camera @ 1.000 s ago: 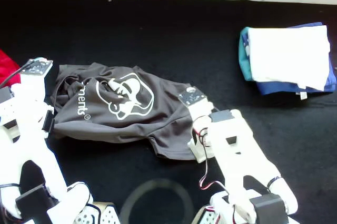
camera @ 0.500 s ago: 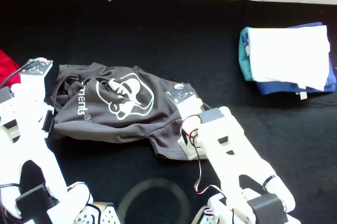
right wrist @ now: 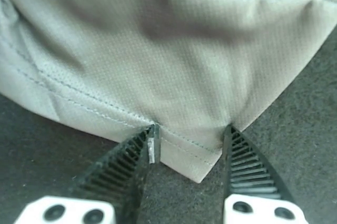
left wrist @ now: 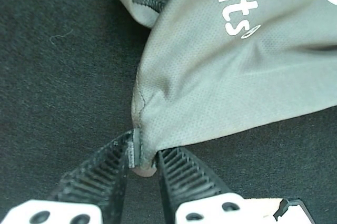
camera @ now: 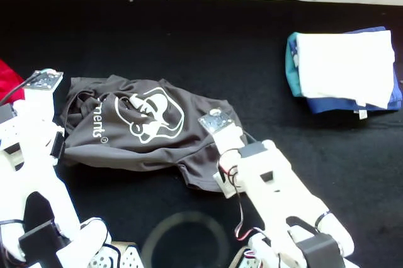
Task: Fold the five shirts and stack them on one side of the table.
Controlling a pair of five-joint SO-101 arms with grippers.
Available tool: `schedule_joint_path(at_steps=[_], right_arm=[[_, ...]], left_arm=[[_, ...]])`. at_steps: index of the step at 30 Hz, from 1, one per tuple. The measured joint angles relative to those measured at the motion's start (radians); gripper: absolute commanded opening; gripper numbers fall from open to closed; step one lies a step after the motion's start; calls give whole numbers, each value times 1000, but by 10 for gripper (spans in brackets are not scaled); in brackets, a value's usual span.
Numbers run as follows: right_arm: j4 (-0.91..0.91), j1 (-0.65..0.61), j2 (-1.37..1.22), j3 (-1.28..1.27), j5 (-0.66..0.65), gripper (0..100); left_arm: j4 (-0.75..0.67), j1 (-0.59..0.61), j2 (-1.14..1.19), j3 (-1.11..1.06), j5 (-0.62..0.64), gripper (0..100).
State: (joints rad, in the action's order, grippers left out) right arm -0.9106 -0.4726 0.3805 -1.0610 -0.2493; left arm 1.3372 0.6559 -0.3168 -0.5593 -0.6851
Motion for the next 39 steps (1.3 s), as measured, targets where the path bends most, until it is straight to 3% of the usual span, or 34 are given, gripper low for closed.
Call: schedule_joint_path(at_steps=[5, 9, 15, 22, 26, 34, 39], right_arm=[[29, 2, -49, -12, -25, 169], [21, 37, -130, 57, -25, 0], [21, 94, -132, 89, -25, 5], [-78, 144, 112, 92, -25, 5], [-126, 221, 255, 163, -26, 5], [-140, 373, 296, 448, -68, 5], [-141, 416, 296, 640, -68, 5]], left_arm=[[0, 0, 0, 0, 0, 9], [0, 0, 0, 0, 0, 9], [0, 0, 0, 0, 0, 9], [0, -2, 0, 0, 0, 9], [46, -72, 2, 17, 35, 8], [281, -290, 2, 344, 227, 8], [374, -371, 2, 600, 253, 8]])
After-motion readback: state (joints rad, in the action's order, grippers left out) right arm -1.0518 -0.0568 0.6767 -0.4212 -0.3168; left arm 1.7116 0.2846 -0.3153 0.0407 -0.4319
